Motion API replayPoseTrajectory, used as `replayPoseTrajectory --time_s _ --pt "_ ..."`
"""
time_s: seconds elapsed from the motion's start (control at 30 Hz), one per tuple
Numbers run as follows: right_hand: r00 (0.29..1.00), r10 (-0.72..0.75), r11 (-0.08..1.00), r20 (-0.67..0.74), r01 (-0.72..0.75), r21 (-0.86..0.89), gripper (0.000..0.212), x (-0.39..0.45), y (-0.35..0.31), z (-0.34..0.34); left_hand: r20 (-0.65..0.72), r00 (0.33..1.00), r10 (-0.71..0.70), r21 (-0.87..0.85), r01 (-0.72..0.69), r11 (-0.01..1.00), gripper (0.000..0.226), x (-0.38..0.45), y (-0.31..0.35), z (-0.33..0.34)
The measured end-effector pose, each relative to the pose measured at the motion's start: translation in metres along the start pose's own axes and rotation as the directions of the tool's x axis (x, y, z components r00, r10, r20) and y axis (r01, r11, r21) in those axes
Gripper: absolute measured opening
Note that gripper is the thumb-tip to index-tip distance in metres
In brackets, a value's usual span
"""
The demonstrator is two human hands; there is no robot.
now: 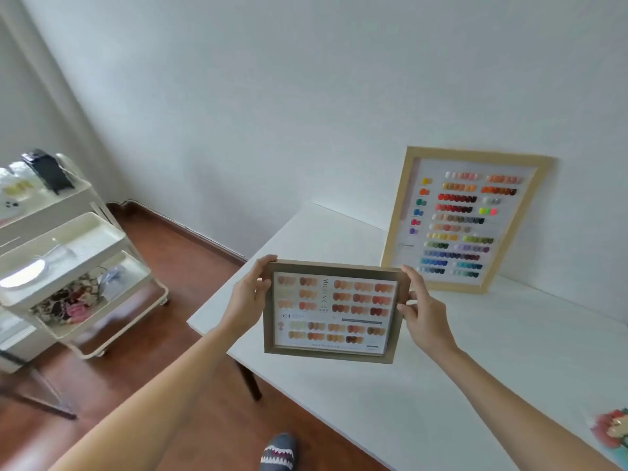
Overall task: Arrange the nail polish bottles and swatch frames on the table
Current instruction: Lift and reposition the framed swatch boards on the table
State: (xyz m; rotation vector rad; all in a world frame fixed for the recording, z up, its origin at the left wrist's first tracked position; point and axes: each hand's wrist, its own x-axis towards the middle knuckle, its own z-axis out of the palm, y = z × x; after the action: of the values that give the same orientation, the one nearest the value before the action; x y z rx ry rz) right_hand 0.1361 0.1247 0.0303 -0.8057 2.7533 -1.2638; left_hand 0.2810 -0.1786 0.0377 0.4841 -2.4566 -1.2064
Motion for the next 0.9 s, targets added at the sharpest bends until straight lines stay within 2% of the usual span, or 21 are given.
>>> replayPoseTrajectory --time_s 0.23,0.57,0.9 --pt "0.996 -0.087 0.996 0.033 0.088 -0.026 0.080 0.076 -0.030 0.054 -0.071 0.995 -0.069 -0.018 0.068 0.998 0.048 0.056 -0.045 -0.040" --pt "0.999 -0.035 0.998 -0.020 0.034 -0.049 0.074 0.158 -0.046 0.112 -0.068 0.994 -0.082 -0.090 0.075 0.993 0.052 0.143 -0.083 -0.062" --pt "1.000 0.014 0.999 -0.028 -0.015 -0.038 0.071 0.171 -0.032 0.129 -0.009 0.997 -0.078 -0.076 0.077 0.994 0.053 0.168 -0.106 -0.050"
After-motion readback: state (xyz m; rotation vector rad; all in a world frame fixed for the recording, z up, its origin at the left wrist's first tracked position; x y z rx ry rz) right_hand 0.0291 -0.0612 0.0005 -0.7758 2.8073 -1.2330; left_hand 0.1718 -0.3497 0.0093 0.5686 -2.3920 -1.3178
